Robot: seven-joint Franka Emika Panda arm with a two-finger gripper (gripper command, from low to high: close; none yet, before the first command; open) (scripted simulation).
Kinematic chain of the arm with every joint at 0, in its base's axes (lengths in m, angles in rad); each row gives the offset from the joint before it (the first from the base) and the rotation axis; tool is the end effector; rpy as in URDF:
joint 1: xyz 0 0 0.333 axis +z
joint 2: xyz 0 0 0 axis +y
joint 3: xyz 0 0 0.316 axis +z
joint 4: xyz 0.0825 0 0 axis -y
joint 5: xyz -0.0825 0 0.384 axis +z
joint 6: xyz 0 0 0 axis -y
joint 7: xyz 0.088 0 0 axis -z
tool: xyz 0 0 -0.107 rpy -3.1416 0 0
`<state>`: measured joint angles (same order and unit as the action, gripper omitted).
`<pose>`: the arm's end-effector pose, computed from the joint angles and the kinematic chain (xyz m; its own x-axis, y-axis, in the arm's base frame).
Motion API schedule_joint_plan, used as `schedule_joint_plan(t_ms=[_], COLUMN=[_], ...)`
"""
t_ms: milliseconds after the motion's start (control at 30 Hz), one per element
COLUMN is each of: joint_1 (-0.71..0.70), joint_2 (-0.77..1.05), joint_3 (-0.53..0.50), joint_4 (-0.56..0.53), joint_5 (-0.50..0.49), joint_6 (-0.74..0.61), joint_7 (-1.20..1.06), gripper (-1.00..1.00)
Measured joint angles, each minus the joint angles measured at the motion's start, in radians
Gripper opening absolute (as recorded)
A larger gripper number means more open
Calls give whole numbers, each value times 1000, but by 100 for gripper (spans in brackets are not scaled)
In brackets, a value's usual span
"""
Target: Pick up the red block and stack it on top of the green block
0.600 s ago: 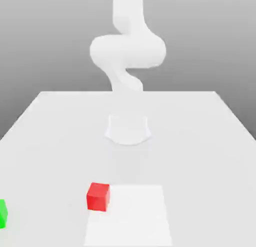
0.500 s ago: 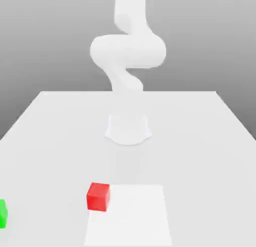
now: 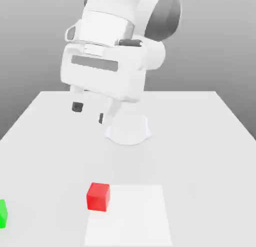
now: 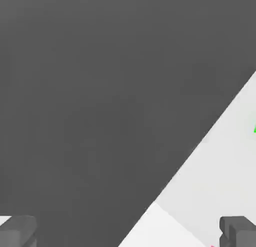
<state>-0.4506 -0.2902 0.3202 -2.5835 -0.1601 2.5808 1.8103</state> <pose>0.4431 -0.0564 0.3828 -0.2613 -0.9548 0.1416 -0.9330 0.2122 -0.2907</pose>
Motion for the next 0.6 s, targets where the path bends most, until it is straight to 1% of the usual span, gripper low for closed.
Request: schedule_joint_plan(t_ms=[200, 333, 467, 533, 600], joint_1=[-69, -91, -95, -94, -95], joint_2=[140, 221, 285, 312, 340], joint_3=[20, 17, 17, 16, 10], joint_4=[-83, -139, -190, -191, -186], joint_5=[-7, 34, 130, 133, 114], joint_6=[84, 142, 200, 223, 247], joint_7=[264, 407, 500, 523, 544], gripper=[0, 0, 0, 0, 0])
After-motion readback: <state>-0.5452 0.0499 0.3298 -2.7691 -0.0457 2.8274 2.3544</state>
